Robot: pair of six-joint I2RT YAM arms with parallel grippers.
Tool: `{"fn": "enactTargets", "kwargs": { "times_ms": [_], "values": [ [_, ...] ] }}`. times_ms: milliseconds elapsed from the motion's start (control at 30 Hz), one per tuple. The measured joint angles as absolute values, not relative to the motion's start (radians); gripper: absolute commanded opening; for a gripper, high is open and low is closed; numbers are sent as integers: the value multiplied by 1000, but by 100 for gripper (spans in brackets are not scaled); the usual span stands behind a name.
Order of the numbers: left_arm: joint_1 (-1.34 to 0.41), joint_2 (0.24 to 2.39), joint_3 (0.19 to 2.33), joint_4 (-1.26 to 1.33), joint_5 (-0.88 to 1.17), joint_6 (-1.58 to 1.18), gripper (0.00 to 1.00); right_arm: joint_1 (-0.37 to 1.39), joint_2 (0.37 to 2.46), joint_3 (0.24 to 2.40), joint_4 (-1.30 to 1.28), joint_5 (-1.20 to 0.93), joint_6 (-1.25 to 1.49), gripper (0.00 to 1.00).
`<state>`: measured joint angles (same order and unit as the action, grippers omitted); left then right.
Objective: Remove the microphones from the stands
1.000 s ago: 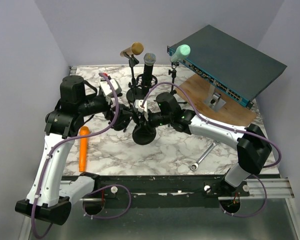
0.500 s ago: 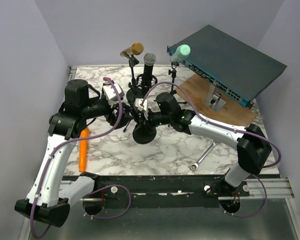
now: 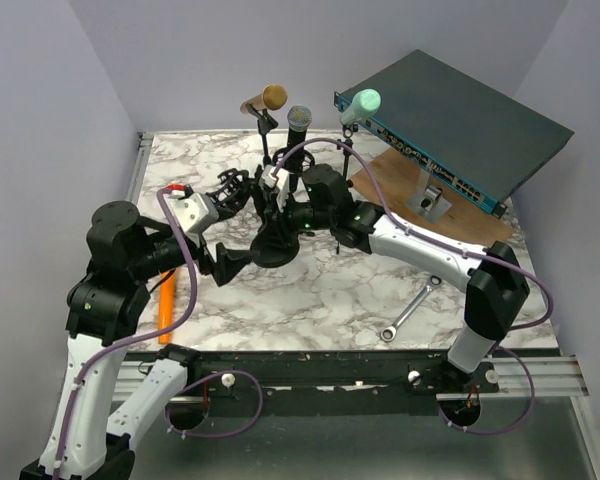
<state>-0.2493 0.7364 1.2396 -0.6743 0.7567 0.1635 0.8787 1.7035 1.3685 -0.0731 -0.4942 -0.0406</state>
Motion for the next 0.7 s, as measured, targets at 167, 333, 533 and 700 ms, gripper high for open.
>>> {"fn": "enactTargets", "kwargs": {
  "times_ms": [167, 333, 533, 700],
  "values": [
    [-249, 738, 1133, -660, 814, 58, 88, 882, 1734, 1459, -91, -509, 36, 1],
    [-251, 750, 1062, -580, 817, -41, 87, 883, 1744, 1484, -108, -557, 96, 1],
    [-251, 746, 1015, -464, 743, -114, 83, 883, 1745, 1483, -109, -608, 117, 1],
    [-251, 717, 991, -392, 662, -151, 79, 883, 1728, 1455, -105, -640, 123, 1]
  ]
}}
